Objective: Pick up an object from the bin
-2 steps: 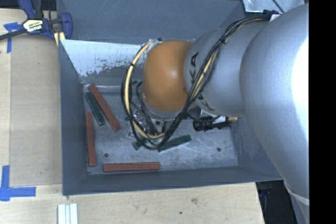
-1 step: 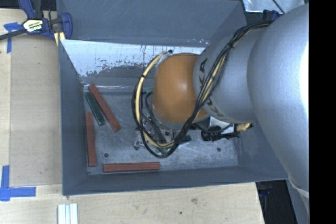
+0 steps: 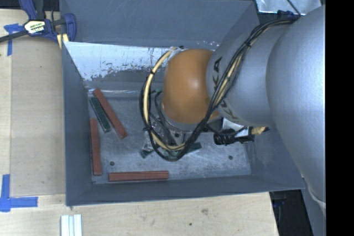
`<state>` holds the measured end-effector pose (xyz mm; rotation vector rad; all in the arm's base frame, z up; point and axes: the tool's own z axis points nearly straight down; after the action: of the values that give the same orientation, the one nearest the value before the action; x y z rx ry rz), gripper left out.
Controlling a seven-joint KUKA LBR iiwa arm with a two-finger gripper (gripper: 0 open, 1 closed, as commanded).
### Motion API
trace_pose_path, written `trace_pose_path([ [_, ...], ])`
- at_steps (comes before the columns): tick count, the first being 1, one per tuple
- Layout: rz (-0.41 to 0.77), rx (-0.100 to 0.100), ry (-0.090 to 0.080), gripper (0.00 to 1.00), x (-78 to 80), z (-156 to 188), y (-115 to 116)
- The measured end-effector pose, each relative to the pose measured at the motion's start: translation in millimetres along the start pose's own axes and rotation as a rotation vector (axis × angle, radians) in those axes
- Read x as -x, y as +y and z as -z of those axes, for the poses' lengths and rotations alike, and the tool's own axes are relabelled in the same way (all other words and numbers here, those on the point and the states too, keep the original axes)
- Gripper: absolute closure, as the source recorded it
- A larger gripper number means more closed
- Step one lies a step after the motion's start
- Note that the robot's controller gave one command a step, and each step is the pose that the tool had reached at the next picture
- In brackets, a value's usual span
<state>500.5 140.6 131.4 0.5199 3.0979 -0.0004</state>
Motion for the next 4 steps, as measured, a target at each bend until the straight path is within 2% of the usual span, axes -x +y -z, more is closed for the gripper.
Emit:
trace_pose_path([
  [1,-0.092,0.001,-0.002,0.00,24.6,2,-11],
  [2,-0.092,0.001,-0.002,0.00,24.6,2,-11],
  [3,-0.036,0.003,-0.005,0.00,42.0,-50,-57],
  [4,-0.140,0.004,-0.009,1.00,38.4,-50,-74],
])
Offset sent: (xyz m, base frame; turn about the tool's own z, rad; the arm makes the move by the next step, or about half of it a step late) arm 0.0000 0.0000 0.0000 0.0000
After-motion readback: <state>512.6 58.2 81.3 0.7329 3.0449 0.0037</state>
